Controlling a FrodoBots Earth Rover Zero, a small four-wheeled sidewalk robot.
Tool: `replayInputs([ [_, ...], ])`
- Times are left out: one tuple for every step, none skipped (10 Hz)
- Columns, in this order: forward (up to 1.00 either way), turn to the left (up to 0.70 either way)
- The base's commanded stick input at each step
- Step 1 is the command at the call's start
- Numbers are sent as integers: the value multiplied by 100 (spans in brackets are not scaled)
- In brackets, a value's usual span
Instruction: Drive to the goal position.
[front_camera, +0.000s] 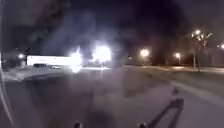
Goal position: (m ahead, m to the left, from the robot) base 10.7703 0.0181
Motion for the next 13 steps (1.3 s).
replayInputs([
  [50,-50],
  [50,-41],
  [50,-5],
  [50,0],
  [50,0],
  [50,0],
  [50,0],
  [50,0],
  [50,0],
  [50,0],
  [50,0],
  [50,0],
  [50,0],
])
